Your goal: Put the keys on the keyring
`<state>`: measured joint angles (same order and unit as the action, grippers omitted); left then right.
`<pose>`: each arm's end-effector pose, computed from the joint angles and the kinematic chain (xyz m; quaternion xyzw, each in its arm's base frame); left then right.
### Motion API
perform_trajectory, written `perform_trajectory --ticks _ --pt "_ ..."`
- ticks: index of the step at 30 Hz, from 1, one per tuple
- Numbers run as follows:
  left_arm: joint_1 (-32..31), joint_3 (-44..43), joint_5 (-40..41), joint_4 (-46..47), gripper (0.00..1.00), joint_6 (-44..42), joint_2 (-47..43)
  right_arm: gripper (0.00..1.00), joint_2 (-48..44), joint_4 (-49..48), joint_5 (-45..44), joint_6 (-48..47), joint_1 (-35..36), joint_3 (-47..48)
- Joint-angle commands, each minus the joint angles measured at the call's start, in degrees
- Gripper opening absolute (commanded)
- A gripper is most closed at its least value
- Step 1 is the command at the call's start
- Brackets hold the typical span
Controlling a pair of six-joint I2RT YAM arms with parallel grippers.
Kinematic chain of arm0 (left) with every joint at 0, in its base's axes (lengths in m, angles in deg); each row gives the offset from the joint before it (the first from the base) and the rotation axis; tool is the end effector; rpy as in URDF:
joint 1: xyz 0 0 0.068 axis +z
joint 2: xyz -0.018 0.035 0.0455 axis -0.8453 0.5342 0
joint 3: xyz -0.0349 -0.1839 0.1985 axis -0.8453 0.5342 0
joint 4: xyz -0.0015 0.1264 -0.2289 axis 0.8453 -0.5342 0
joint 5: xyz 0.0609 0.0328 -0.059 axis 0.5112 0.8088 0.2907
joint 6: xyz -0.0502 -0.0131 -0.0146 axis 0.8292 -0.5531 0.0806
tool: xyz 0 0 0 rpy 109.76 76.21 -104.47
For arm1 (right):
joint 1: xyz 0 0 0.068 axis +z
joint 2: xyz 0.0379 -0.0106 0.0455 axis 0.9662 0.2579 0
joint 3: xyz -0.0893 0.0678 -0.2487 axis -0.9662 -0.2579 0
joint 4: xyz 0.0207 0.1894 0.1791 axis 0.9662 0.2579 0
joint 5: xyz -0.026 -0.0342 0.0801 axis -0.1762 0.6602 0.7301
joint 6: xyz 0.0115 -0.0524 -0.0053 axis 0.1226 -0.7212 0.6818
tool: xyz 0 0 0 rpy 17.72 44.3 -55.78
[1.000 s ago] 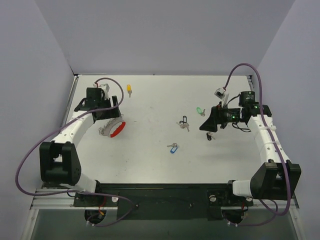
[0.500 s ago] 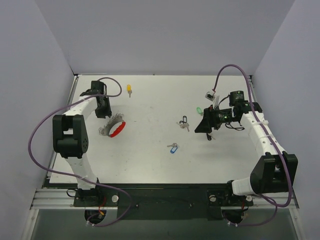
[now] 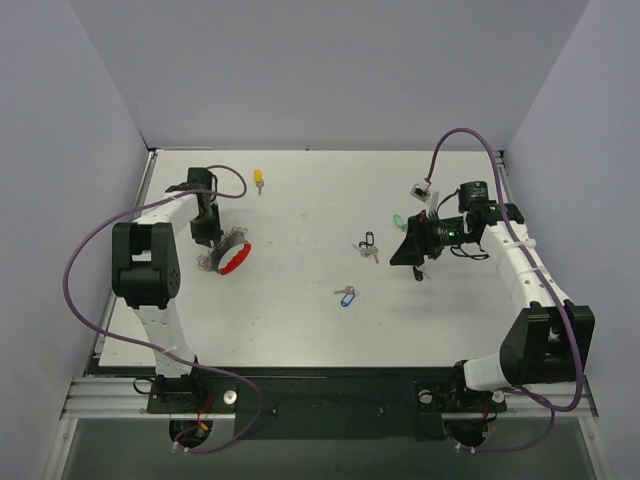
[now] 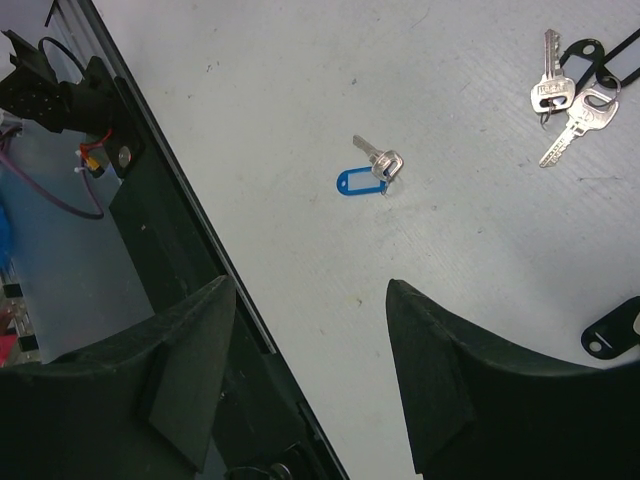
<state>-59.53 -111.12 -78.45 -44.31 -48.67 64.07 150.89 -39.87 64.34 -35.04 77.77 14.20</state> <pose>0.3988 -0.0085 0.1756 -0.0918 0.9794 0.0378 0.1758 0.2809 0.0443 0.2916 -0.3244 0.7704 0.4286 0.3429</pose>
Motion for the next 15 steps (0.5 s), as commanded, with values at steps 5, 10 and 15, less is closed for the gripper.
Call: perform_trajectory --ticks 5,10,15 --pt "-1.07 -2.81 0.92 -1.31 0.3 -1.16 -0.14 0.57 0.55 2.3 1.23 -1.77 0.35 2.24" --pt "-1.86 -3.08 1.98 -1.14 0.3 -1.51 -0.49 0.56 0.63 2.56 1.32 -1.86 0.27 2.42" --pt "-2.74 -2.99 3.56 -1.14 0.29 -1.86 -0.23 0.56 0.63 2.74 1.76 -2.03 0.35 2.33"
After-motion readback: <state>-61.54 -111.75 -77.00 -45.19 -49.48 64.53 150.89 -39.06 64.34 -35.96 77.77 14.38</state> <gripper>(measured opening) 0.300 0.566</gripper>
